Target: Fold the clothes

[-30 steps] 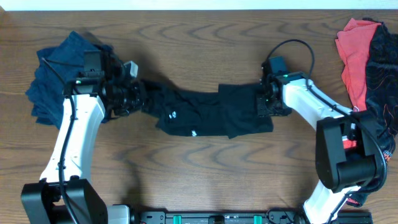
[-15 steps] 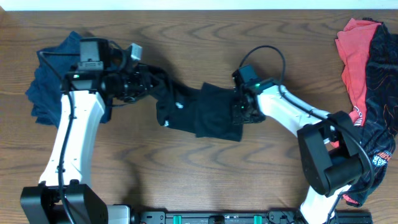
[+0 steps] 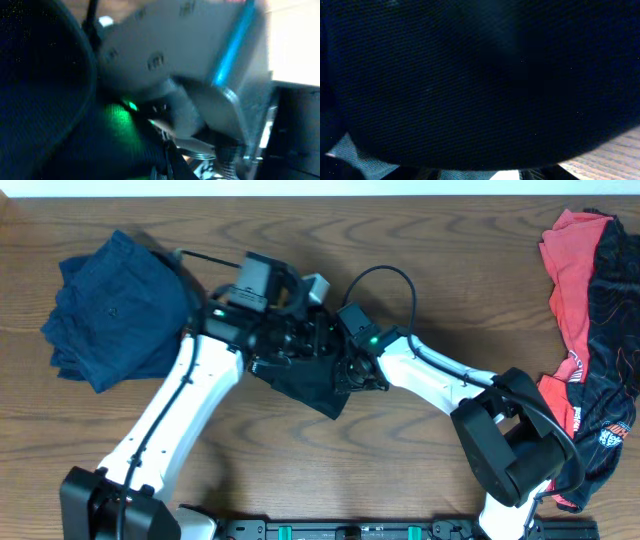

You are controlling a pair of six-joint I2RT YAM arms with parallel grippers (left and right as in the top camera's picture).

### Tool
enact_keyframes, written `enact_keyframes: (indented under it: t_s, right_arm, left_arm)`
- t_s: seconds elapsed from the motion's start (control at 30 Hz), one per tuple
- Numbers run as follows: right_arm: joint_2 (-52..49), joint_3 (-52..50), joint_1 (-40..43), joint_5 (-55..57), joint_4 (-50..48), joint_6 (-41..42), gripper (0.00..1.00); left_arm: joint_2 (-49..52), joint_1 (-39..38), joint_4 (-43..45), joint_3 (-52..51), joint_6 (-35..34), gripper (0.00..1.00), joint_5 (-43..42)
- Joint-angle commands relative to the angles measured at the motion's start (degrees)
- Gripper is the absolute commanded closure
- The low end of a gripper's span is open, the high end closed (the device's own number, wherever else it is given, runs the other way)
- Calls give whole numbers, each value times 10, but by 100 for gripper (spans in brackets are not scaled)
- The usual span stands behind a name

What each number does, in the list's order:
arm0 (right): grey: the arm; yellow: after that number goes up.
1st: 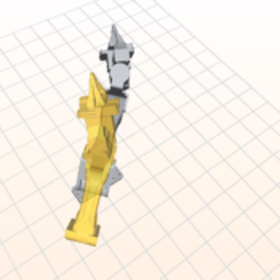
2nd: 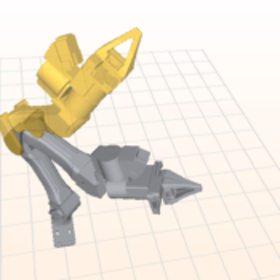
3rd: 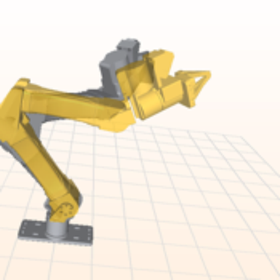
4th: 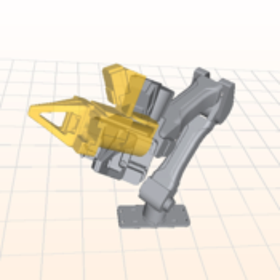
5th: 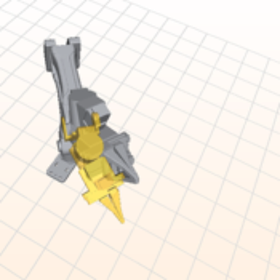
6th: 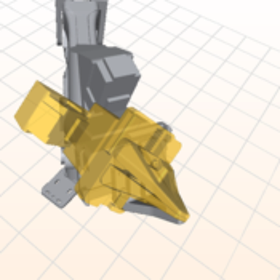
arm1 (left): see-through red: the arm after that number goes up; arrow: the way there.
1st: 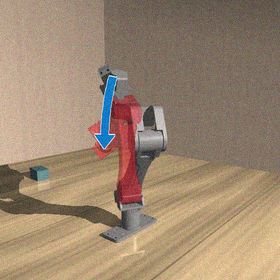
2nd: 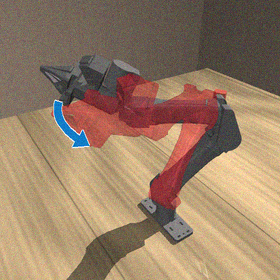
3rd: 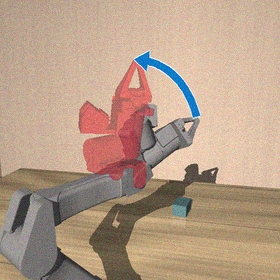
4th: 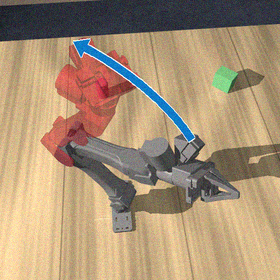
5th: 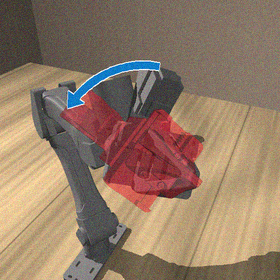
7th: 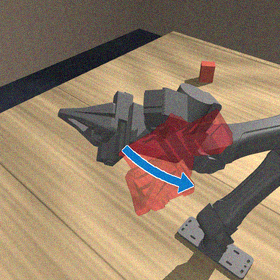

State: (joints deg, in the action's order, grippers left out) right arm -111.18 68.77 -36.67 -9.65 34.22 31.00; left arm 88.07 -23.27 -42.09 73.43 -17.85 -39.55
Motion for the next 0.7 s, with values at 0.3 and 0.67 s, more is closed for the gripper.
enact_keyframes:
  t_s: [0.3,0.67]
  right_arm:
    - [-20,-10,21,-11,16,7,52]
    - [75,-9,141,44,92,-31,51]
  left_arm:
    - [-8,-25,-85,18,26,93,111]
    - [-8,-25,-109,16,71,93,111]
